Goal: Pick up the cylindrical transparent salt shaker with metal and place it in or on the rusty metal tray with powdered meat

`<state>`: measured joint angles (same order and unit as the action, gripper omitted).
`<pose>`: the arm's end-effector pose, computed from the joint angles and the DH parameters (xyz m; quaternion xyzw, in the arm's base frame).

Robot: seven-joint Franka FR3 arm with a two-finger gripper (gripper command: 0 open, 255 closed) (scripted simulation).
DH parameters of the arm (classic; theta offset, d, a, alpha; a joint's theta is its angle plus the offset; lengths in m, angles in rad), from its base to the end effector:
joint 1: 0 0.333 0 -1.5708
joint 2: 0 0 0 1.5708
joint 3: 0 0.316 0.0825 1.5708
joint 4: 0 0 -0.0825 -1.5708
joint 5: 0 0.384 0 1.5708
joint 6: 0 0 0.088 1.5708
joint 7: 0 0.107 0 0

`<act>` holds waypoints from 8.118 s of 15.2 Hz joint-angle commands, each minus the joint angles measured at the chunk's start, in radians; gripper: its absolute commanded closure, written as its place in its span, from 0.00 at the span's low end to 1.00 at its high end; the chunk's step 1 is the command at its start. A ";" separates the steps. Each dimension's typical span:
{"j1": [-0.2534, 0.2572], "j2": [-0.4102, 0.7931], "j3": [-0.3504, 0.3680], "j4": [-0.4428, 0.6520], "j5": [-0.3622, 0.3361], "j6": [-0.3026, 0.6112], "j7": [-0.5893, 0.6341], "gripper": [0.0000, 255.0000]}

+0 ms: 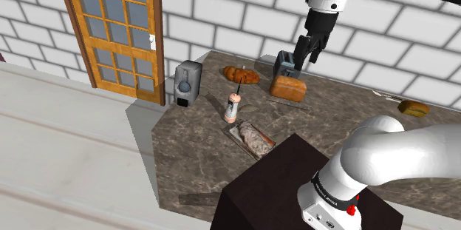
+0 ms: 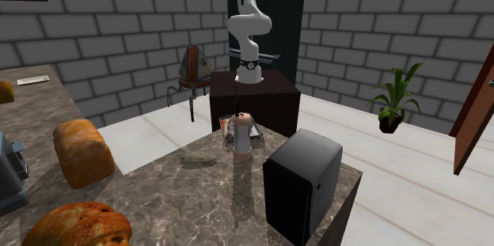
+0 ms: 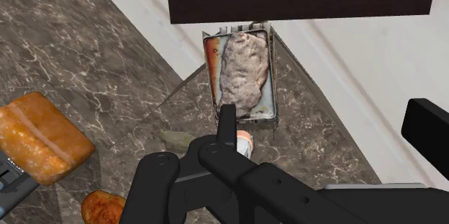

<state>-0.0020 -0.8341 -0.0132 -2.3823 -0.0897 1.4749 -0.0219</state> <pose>0.2832 -0.0158 0.5847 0.9985 0.0030 -0.0373 0.0393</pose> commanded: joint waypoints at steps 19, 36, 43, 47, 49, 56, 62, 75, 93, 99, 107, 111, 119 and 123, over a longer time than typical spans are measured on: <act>-0.030 0.545 -0.036 -0.056 -0.082 0.617 0.039 0.00; -0.057 1.216 -0.064 0.317 -0.143 0.933 0.086 0.00; -0.065 1.308 -0.071 0.341 -0.152 1.002 0.091 0.00; -0.067 1.324 -0.073 0.342 -0.154 1.018 0.093 0.00; -0.067 1.324 -0.073 0.342 -0.154 1.018 0.093 0.00; -0.067 1.324 -0.073 0.342 -0.154 1.018 0.093 1.00; -0.067 1.324 -0.073 0.342 -0.154 1.018 0.093 1.00; -0.068 1.191 -0.066 0.344 -0.137 0.884 0.061 1.00; -0.070 0.783 -0.072 0.042 -0.158 0.779 0.045 1.00; -0.078 0.520 -0.075 -0.161 -0.175 0.720 0.037 1.00; -0.087 0.487 -0.079 -0.258 -0.195 0.784 0.051 1.00; -0.092 0.529 -0.081 -0.282 -0.207 0.848 0.066 1.00; -0.103 0.628 -0.082 -0.316 -0.240 0.979 0.103 1.00; -0.110 0.684 -0.083 -0.327 -0.262 1.045 0.125 1.00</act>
<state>-0.1103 -0.1613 -0.0961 -2.7050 -0.3459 2.5034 0.0972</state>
